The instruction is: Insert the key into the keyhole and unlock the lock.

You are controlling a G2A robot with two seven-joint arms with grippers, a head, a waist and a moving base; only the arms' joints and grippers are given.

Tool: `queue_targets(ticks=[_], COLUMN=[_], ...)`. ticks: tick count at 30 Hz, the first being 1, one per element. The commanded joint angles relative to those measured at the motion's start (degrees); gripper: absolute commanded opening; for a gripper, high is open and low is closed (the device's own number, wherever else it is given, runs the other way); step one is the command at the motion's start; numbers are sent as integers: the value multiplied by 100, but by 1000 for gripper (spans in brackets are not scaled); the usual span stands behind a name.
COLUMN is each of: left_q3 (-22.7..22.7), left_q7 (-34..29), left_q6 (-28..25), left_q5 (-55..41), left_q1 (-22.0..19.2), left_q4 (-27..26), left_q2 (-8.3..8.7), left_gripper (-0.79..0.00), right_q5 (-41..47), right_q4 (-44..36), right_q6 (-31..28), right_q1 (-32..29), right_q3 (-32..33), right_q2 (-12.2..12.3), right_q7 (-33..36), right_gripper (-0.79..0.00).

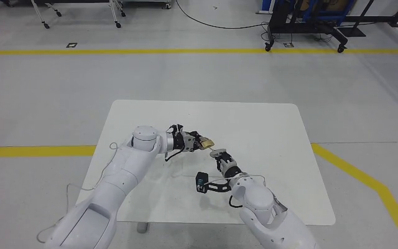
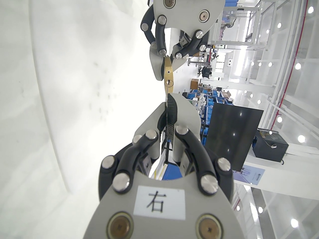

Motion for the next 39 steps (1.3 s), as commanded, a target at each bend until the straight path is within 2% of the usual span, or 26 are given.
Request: queue_targets(ticks=[1, 27, 39], left_q3=[-12, -46, -49], left_q7=[6, 111, 229], left_q6=[13, 130, 12], left_q5=[8, 229, 362], left_q1=[12, 57, 88], left_q4=[-21, -135, -203], left_q2=[3, 10, 6], left_gripper=[-785, -785, -785], right_q5=[8, -133, -440], right_q4=[17, 228, 234], right_q6=[-5, -98, -256], right_q1=[13, 240, 273], right_q3=[-3, -222, -371], right_q2=[-7, -137, -199], right_q7=[17, 362, 728], right_gripper=[-785, -785, -785])
